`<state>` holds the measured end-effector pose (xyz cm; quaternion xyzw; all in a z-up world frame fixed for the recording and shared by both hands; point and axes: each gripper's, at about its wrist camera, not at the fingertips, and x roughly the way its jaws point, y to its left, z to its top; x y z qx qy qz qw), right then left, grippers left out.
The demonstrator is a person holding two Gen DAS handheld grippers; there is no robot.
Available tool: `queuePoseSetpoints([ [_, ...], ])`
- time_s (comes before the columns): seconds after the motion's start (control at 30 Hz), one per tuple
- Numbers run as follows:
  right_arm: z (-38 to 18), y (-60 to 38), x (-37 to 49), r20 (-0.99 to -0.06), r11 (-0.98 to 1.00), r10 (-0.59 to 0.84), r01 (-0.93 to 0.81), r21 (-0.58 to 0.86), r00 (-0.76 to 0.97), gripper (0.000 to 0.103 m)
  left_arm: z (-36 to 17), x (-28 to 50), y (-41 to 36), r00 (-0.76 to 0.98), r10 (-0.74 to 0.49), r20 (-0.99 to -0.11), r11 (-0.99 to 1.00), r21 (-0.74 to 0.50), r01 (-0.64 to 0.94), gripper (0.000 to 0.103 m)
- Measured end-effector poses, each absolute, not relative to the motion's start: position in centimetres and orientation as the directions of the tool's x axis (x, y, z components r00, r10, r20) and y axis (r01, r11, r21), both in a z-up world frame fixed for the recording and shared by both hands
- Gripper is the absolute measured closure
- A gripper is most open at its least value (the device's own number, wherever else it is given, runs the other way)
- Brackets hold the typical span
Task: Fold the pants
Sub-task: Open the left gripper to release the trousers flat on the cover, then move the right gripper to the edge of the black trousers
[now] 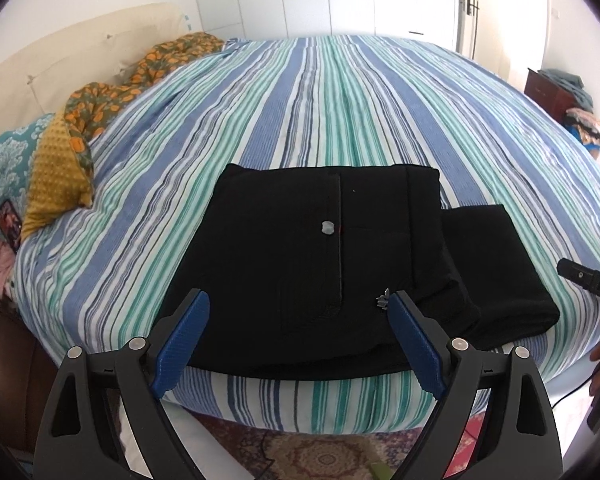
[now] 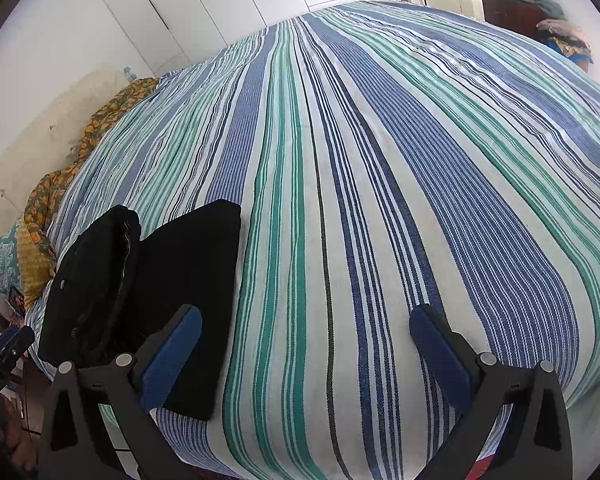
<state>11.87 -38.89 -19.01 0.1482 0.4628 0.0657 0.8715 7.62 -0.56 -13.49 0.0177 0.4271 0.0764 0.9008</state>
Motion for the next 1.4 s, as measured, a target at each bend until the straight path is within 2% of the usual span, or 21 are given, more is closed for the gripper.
queuePoseSetpoints([
  [1.1, -19.9, -38.7, 12.3, -0.809, 0.955, 0.240, 0.021, 0.297, 0.537, 0.000, -13.3, 7.7, 0.3, 0.622, 0.162, -0.766, 0.985, 0.091, -0.144, 0.011],
  [1.23, -19.6, -39.2, 12.5, -0.795, 0.940, 0.277, 0.017, 0.340, 0.540, 0.000, -12.2, 7.6, 4.4, 0.631, 0.127, -0.765, 0.970, -0.035, -0.239, 0.011],
  [1.33, -17.9, -40.7, 12.3, -0.711, 0.867, 0.401, 0.012, 0.499, 0.578, 0.000, -12.0, 7.0, 8.9, 0.635, 0.089, -0.768, 0.931, -0.163, -0.327, 0.011],
  [1.4, -16.7, -40.7, 12.4, -0.644, 0.793, 0.518, -0.036, 0.608, 0.563, 0.000, -12.2, 6.5, 11.3, 0.628, 0.097, -0.772, 0.902, -0.198, -0.384, 0.011],
])
